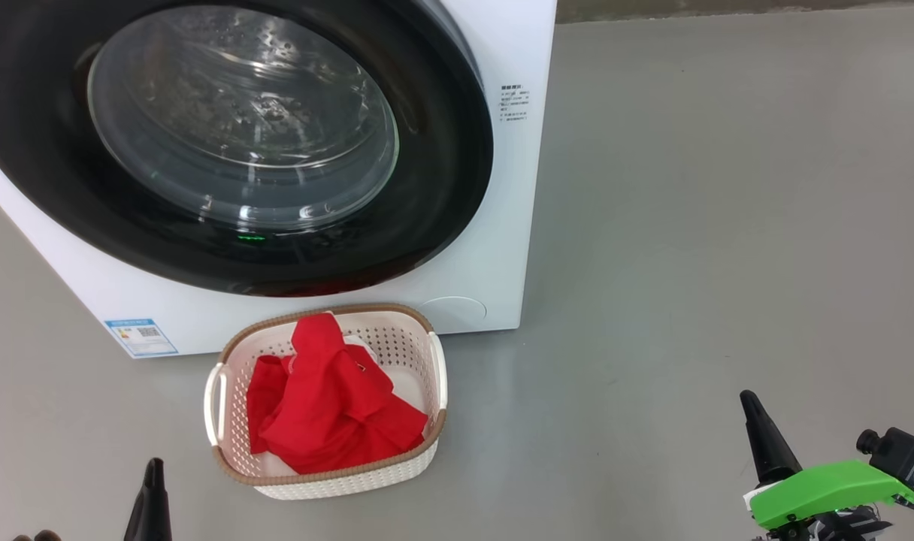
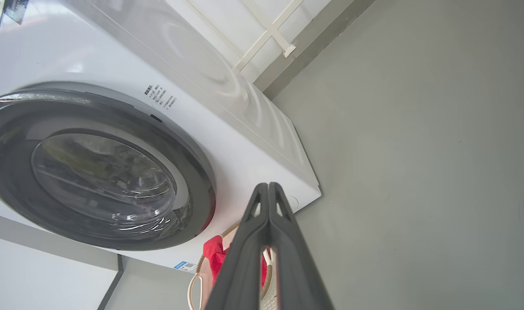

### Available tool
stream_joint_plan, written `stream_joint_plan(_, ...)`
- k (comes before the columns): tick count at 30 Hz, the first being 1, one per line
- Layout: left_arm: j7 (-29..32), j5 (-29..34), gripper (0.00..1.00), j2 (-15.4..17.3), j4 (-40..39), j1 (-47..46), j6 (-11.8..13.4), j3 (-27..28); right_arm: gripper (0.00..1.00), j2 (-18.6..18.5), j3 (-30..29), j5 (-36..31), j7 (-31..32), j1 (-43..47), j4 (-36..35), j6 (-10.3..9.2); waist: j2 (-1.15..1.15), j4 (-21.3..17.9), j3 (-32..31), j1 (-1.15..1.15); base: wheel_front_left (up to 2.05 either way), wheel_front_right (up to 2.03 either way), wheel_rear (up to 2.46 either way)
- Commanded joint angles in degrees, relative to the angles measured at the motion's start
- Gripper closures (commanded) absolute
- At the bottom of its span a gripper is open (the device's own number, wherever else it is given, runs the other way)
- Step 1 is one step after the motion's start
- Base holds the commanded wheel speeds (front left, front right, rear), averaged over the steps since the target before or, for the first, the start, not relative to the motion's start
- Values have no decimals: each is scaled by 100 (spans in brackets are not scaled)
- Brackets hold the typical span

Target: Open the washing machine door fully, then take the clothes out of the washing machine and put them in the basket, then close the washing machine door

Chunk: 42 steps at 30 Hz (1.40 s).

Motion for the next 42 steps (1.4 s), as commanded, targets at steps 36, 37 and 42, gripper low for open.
stream_joint_plan(36,633,-2422,100,-9,-120,-496,-13,270,100,244,-325,2207,649,13,-550,-8,0,151,-113,-1,0,0,0)
stream_joint_plan(37,649,-2485,100,-11,-120,-503,-14,274,100,251,-335,2264,666,15,-561,-8,0,155,-116,-1,0,0,0)
stream_joint_plan(42,716,-2738,100,-18,-121,-531,-14,289,100,281,-373,2494,735,21,-601,-8,0,171,-128,-1,0,0,0)
